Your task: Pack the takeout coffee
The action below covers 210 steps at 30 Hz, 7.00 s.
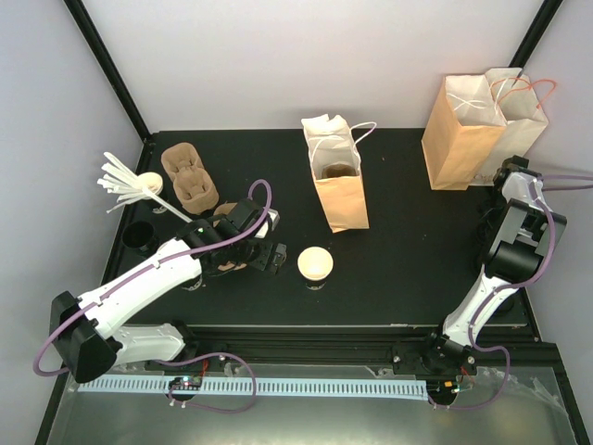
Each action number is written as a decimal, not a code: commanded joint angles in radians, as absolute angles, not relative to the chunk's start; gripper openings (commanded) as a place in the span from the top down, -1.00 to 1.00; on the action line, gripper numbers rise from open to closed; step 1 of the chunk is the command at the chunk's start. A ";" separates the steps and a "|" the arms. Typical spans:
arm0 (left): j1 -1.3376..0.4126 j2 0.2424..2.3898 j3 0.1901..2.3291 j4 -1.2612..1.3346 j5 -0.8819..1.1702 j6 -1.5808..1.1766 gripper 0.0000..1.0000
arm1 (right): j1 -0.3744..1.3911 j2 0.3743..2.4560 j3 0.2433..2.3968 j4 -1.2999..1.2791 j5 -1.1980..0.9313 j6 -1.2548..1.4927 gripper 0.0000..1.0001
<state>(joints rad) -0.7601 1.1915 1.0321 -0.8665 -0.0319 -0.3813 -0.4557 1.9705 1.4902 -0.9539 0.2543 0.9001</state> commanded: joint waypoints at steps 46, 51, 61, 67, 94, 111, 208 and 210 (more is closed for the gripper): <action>-0.750 1.192 1.080 -0.883 0.002 -0.364 -0.97 | -0.467 1.981 1.521 -0.993 0.234 0.899 -0.52; -0.749 1.187 1.080 -0.886 0.001 -0.362 -0.98 | -0.465 1.906 1.500 -0.990 0.210 0.884 -0.56; -0.749 1.194 1.081 -0.870 0.017 -0.367 -0.97 | -0.374 1.677 1.419 -0.990 0.193 0.847 -0.61; -0.749 1.186 1.073 -0.869 0.018 -0.372 -0.98 | -0.303 1.589 1.375 -0.988 0.209 0.819 -0.63; -0.747 1.168 1.028 -0.832 0.018 -0.386 -0.98 | -0.066 1.658 1.193 -0.801 0.059 0.571 -1.00; -0.746 1.150 0.989 -0.822 0.020 -0.383 -0.98 | 0.023 1.831 1.242 -0.744 0.127 0.456 -0.98; -0.628 0.973 0.832 -0.665 0.110 -0.471 -0.98 | 0.858 1.193 1.061 -0.888 0.024 0.560 -0.36; -0.601 0.942 0.781 -0.597 0.188 -0.487 -0.98 | 0.906 1.250 1.112 -0.913 0.036 0.532 -0.38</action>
<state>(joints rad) -0.6476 1.0035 0.8478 -0.7460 0.0475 -0.4366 0.8249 1.1820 1.0206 -0.9012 0.0547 0.5747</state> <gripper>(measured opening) 0.988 0.753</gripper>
